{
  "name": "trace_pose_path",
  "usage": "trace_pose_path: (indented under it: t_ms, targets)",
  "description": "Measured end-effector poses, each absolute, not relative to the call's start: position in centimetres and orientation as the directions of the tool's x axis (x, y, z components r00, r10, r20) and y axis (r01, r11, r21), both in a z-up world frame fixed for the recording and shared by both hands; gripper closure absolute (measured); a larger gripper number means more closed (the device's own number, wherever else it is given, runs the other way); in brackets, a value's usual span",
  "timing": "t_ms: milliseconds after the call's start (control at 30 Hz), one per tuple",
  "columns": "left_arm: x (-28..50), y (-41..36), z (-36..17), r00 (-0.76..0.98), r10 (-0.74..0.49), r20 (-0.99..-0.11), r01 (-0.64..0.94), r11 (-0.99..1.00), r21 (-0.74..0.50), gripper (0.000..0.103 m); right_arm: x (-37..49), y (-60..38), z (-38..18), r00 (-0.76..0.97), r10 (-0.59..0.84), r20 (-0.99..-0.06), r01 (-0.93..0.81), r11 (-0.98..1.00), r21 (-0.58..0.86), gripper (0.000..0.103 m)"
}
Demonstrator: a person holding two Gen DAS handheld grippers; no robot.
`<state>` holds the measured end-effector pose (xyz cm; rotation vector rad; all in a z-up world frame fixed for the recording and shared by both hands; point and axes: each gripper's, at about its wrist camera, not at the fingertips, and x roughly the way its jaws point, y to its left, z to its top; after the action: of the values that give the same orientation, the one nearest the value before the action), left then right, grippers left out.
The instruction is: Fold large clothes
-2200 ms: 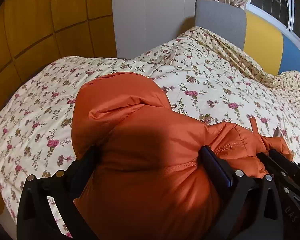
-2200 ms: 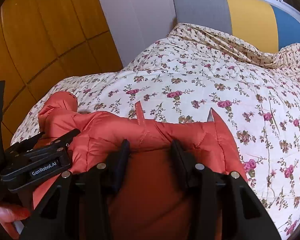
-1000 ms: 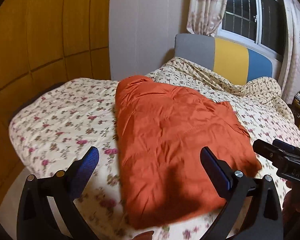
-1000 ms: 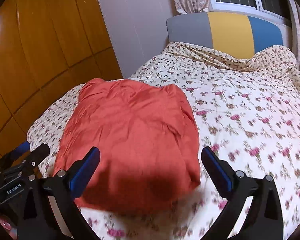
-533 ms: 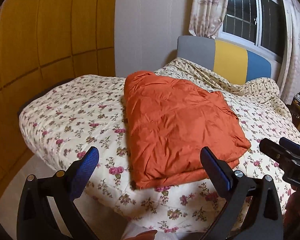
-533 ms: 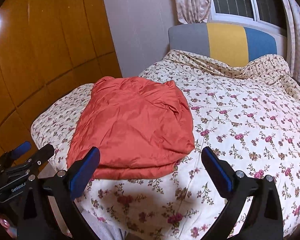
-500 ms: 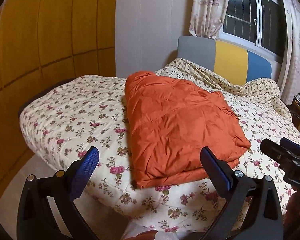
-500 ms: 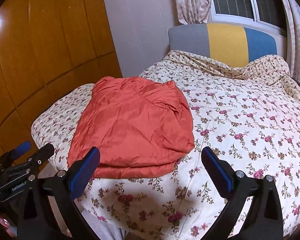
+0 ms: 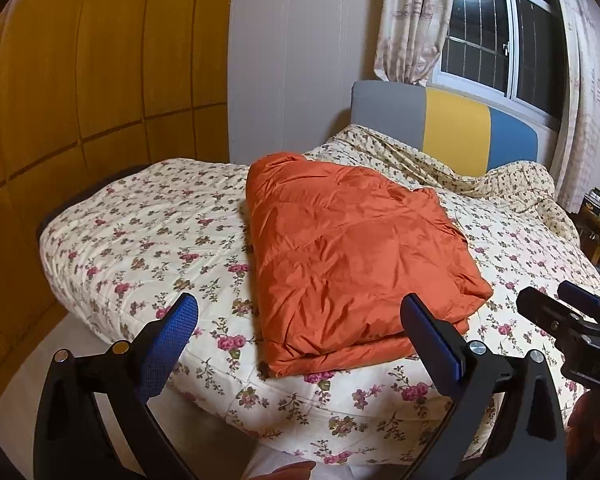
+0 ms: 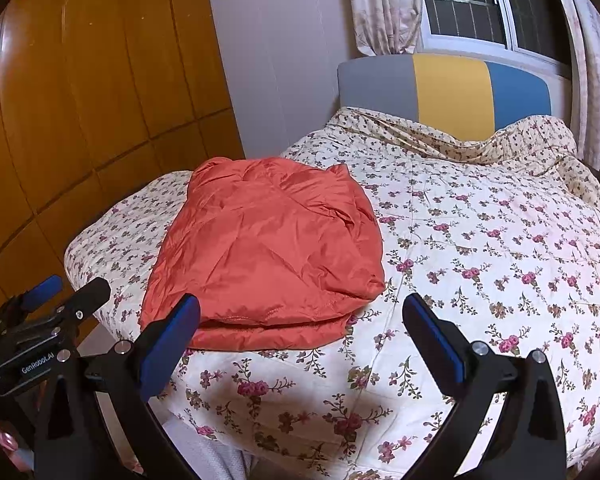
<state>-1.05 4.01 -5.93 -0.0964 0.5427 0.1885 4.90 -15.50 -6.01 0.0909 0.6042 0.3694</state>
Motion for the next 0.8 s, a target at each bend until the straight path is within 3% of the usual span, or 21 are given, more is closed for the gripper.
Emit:
trace_pose_path:
  t_ms: [800]
  targets:
    - [-0.82, 4.16, -6.51, 0.827, 0.138, -0.546, -0.205, 0.977, -0.064, 0.003, 5.24, -15.42, -6.43, 0.746, 0.375, -0.55, -0.323, 0.926, 0.194, 0.002]
